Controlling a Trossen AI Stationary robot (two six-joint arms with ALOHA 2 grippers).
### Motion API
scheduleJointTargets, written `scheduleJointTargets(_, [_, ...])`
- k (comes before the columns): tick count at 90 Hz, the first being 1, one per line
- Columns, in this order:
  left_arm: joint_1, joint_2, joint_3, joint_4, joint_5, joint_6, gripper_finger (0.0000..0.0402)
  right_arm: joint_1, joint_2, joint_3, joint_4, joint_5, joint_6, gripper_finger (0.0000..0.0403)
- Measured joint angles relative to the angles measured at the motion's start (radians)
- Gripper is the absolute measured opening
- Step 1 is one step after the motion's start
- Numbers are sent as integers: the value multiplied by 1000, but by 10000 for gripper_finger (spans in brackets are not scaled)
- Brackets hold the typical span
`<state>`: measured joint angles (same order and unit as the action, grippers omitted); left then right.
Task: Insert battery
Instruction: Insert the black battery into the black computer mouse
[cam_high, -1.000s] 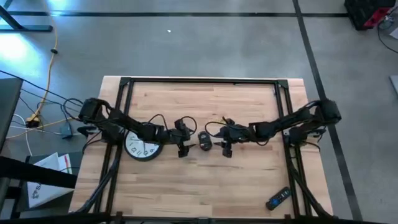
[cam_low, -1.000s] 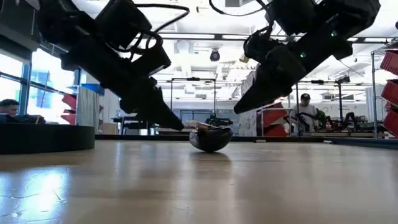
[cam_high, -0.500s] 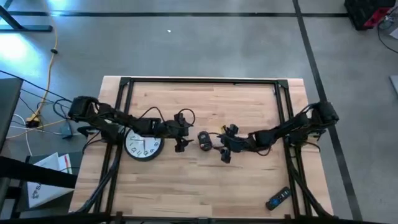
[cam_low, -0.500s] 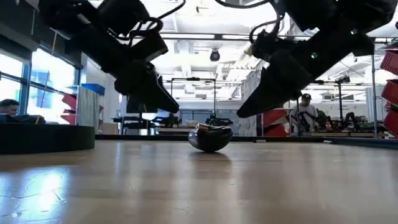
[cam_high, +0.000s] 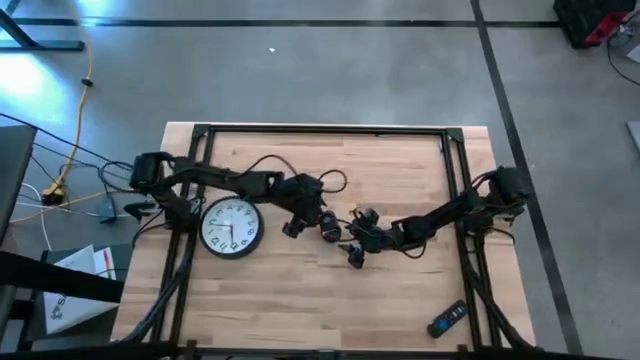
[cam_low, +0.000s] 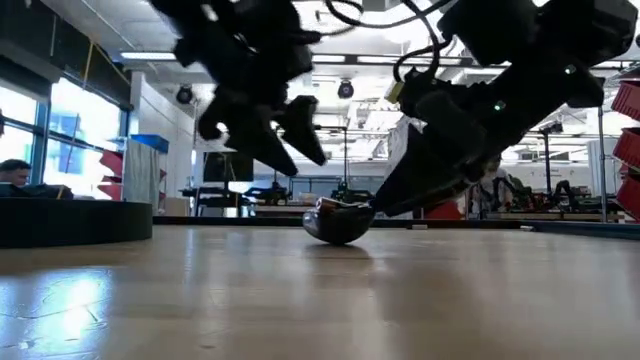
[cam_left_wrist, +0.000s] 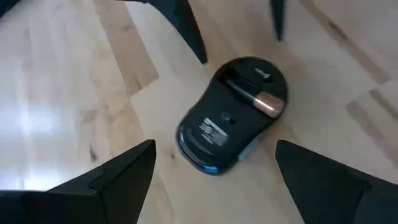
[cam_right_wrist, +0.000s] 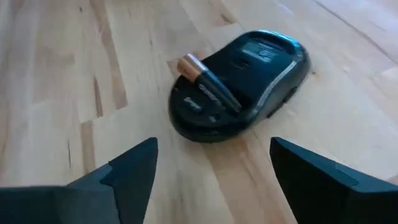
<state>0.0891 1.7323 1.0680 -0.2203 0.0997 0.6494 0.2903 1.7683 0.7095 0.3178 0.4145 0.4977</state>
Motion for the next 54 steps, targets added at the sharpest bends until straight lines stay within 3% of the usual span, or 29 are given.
scheduleJointTargets(22, [34, 110, 68, -91, 39, 12, 317, 20, 19, 41, -61, 0, 66, 291])
scheduleJointTargets(54, [-10, 134, 69, -74, -10, 10, 317, 26, 18, 42, -67, 2, 89, 291])
